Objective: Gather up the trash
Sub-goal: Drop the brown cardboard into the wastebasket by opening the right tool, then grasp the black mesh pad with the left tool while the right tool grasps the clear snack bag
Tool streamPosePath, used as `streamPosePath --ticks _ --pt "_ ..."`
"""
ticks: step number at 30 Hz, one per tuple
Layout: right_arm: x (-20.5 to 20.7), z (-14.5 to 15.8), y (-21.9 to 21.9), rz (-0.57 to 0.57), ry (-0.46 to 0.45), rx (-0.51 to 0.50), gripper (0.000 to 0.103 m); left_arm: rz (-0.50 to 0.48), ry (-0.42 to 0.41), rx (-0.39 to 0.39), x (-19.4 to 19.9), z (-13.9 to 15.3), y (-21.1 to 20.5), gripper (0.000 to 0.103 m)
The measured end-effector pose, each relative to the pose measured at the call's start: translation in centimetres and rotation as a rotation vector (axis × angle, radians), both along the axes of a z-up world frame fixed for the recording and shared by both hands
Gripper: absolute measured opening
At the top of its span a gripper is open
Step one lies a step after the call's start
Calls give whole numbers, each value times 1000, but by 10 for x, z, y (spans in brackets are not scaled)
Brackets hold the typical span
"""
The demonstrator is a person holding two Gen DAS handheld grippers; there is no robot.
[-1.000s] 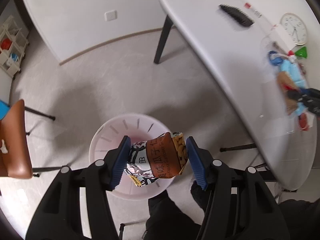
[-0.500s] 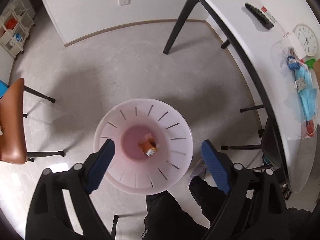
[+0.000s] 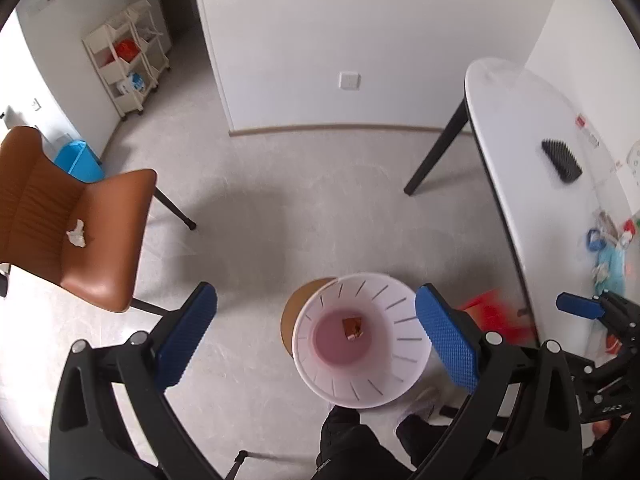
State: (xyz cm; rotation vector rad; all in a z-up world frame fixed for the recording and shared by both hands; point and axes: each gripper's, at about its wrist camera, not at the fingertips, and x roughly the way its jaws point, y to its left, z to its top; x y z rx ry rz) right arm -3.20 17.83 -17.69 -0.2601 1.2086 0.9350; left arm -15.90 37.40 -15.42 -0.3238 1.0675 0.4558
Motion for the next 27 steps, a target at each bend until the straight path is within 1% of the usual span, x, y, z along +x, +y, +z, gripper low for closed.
streamPosePath --ticks 3,5,8,10,13,14,15,17,19,24,27 --pt "15 22 -23 -73 4 54 95 7 -36 -8 6 21 -9 95" --pt "25 41 -46 -139 -4 96 100 -6 -68 -21 13 34 -23 95" --pt "45 72 -97 -266 -49 150 100 -34 -111 -38 23 50 -47 95" --pt "53 96 -142 -369 -105 176 100 -65 -137 -50 33 59 -68 95" --pt "58 119 -203 -494 -171 183 100 -127 -169 -59 53 70 -102 95" --pt "58 123 -214 -520 -183 174 100 -151 -177 -62 58 72 -113 95" --pt "58 126 -234 -555 -200 158 100 -188 -184 -63 66 75 -129 95" --pt "60 126 -264 -600 -221 126 100 -240 -188 -64 77 77 -147 95" --pt "58 124 -291 -644 -232 99 100 -305 -184 -62 89 79 -176 95" --pt "53 109 -334 -708 -203 92 100 -431 -168 -57 109 78 -232 95" --pt "55 104 -351 -716 -186 78 100 -479 -159 -62 118 76 -254 95"
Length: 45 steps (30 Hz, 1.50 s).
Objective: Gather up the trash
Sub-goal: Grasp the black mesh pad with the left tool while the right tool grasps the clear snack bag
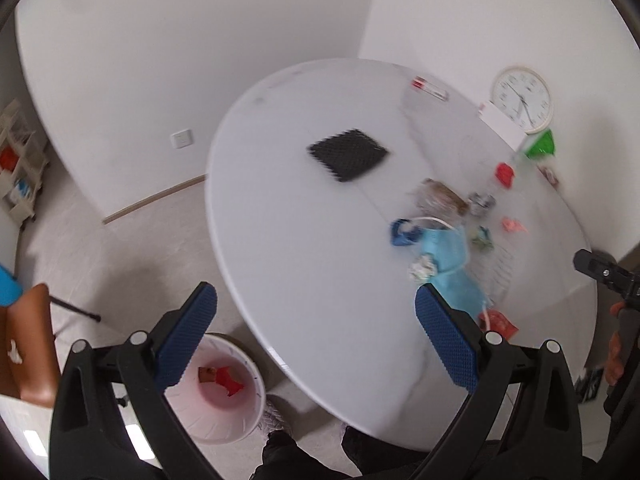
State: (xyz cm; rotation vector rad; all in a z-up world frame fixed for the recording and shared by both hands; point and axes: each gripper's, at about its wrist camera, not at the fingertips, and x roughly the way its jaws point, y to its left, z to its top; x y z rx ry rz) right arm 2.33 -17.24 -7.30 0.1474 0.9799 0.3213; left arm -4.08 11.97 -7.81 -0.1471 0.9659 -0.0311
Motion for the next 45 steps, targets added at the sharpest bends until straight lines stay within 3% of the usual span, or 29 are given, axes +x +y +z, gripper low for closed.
streamPosePath --ticks 8,17,25,28,30,34,36,37,41,45 --pt "8 0 -12 -6 26 3 100 -20 43 15 45 -21 -21 95" --pt "58 -13 -2 -10 56 -7 100 -177 -10 236 167 -58 -40 95" --pt "100 -30 -2 -75 109 1 100 -369 10 368 256 -120 -79 93" --pt "113 -38 -1 -79 133 -1 100 -395 54 364 275 -139 -84 79" --pt "122 -45 -1 -77 151 1 100 -405 79 355 286 -150 -85 63" --pt "137 -53 4 -45 168 -3 100 -429 91 347 293 -158 -86 50" --pt "145 -56 9 -6 165 -14 100 -434 101 336 296 -156 -85 36" --pt "150 -58 12 21 164 -19 100 -434 104 324 297 -155 -84 35" --pt "177 -77 34 165 203 -64 100 -415 87 269 296 -143 -76 14" --pt "203 -104 70 347 223 -212 100 -367 57 248 290 -128 -67 14"
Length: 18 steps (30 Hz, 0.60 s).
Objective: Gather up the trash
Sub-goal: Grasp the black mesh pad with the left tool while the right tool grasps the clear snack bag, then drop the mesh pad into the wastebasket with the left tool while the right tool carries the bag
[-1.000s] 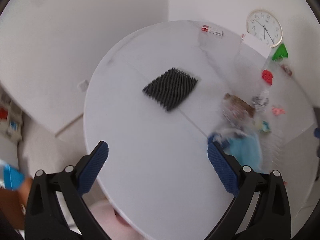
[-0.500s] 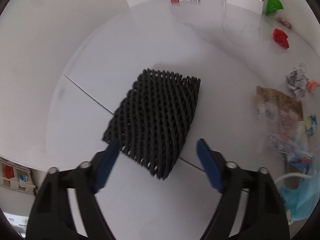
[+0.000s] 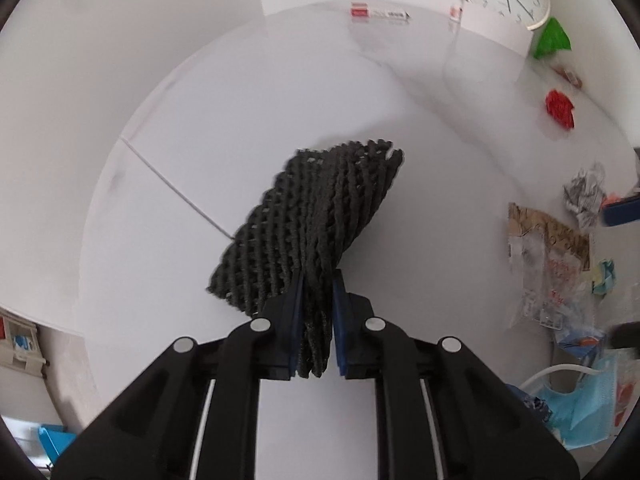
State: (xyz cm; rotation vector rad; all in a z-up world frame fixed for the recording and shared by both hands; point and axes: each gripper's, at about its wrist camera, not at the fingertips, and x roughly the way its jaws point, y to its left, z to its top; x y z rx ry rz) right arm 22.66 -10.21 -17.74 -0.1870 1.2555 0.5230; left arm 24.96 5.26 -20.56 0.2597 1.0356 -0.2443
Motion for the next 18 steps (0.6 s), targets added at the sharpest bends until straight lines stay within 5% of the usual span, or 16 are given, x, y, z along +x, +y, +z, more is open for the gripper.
streamPosePath --ticks 6,8,14,18 --pt "27 -35 20 53 58 -61 99 111 -43 -54 -23 35 32 14" --pt "33 -40 19 35 79 -56 84 162 -65 -72 -37 48 49 14" --pt "39 -36 13 -2 96 3 63 308 -107 -70 -85 75 91 14" --pt "43 -24 5 -46 65 66 59 422 -105 -53 -130 82 115 14"
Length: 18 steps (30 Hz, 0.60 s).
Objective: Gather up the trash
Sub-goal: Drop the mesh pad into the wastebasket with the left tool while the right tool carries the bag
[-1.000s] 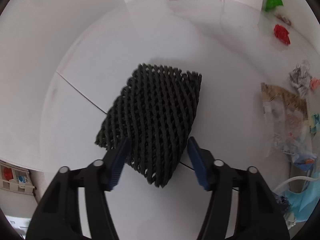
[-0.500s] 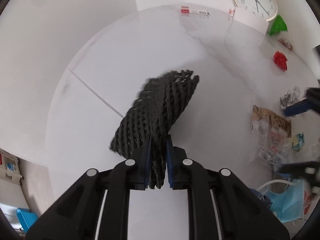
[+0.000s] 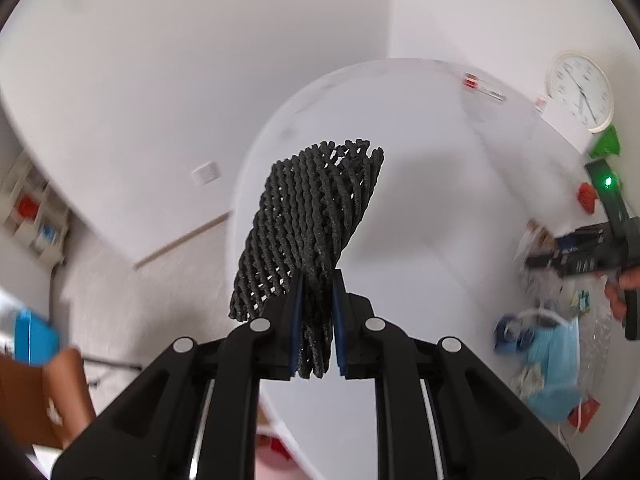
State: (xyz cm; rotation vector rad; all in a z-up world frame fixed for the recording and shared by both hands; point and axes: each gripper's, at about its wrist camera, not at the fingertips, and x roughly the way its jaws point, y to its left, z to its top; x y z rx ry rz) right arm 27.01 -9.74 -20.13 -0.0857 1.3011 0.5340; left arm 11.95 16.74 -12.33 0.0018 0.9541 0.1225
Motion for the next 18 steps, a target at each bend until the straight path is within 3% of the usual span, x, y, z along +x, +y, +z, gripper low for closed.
streamPosePath --ticks 5,8,12,18 --pt "-10 37 -2 -29 -114 24 59 115 27 -14 -73 3 31 14" --pt "-37 85 11 -17 -231 46 59 181 69 -25 -122 -5 50 14" --pt "-82 133 40 31 -306 144 59 242 129 -71 -180 -26 69 14" --pt "-150 166 115 162 -271 298 60 269 253 -156 -237 -93 92 14"
